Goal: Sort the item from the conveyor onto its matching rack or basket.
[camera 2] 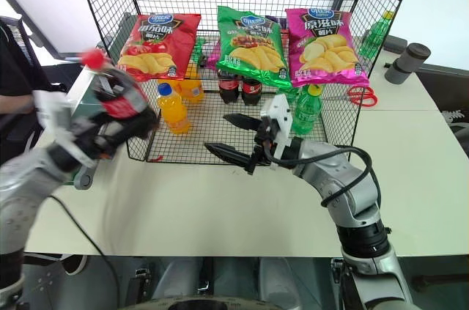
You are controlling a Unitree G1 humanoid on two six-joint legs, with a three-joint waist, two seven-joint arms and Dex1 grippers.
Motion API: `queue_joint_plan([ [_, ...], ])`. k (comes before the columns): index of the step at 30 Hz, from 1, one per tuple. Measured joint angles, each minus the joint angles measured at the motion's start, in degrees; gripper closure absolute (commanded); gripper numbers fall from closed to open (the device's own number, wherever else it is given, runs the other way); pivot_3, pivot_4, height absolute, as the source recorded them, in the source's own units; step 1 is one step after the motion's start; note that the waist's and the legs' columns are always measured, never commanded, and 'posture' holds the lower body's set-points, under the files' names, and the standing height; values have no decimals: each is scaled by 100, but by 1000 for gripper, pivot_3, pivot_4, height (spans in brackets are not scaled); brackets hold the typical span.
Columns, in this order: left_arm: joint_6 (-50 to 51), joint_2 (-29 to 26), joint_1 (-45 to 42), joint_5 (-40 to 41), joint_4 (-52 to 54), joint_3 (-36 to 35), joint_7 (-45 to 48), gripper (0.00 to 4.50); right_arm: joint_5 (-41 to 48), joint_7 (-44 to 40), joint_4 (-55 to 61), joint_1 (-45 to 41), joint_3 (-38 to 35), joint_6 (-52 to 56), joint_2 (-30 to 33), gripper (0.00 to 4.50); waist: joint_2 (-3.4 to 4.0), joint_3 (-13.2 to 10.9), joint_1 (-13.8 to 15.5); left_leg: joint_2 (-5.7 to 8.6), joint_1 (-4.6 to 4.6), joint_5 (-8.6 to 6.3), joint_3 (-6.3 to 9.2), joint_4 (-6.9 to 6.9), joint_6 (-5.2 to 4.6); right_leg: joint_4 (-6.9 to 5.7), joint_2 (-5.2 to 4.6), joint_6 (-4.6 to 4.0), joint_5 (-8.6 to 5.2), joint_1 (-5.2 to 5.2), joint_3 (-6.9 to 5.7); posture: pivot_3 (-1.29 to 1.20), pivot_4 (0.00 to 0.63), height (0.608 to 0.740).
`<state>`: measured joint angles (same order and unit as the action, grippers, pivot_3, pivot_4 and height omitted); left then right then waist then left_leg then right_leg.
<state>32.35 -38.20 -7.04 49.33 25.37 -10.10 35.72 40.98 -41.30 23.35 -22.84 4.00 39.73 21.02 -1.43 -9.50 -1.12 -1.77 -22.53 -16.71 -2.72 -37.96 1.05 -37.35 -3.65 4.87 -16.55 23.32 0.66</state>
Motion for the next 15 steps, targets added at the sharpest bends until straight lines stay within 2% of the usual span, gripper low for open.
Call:
queue_joint_plan([
  [3, 8, 177, -217, -188, -82, 513, 226, 1700, 315, 296, 76, -61, -18, 319, -181, 0, 2, -2, -13, -2, -4, 1, -3, 5, -1, -1, 7, 7, 4, 9, 1, 0, 150, 740],
  [8, -12, 573, -651, -414, -555, 927, 553, 1700, 266, 713, 143, -177, 166, 545, -343, 0, 3, -1, 12, -1, -4, 2, -5, -4, -3, -7, 14, 8, 4, 6, 1, 0, 150, 740],
  [15, -20, 582, -814, -737, -630, 1232, 1076, 1700, 147, 939, 143, -189, 313, 627, -444, 0, 3, -2, 14, 2, -9, 1, -6, -5, -5, -5, 21, 12, 5, 7, 2, 0, 150, 740],
])
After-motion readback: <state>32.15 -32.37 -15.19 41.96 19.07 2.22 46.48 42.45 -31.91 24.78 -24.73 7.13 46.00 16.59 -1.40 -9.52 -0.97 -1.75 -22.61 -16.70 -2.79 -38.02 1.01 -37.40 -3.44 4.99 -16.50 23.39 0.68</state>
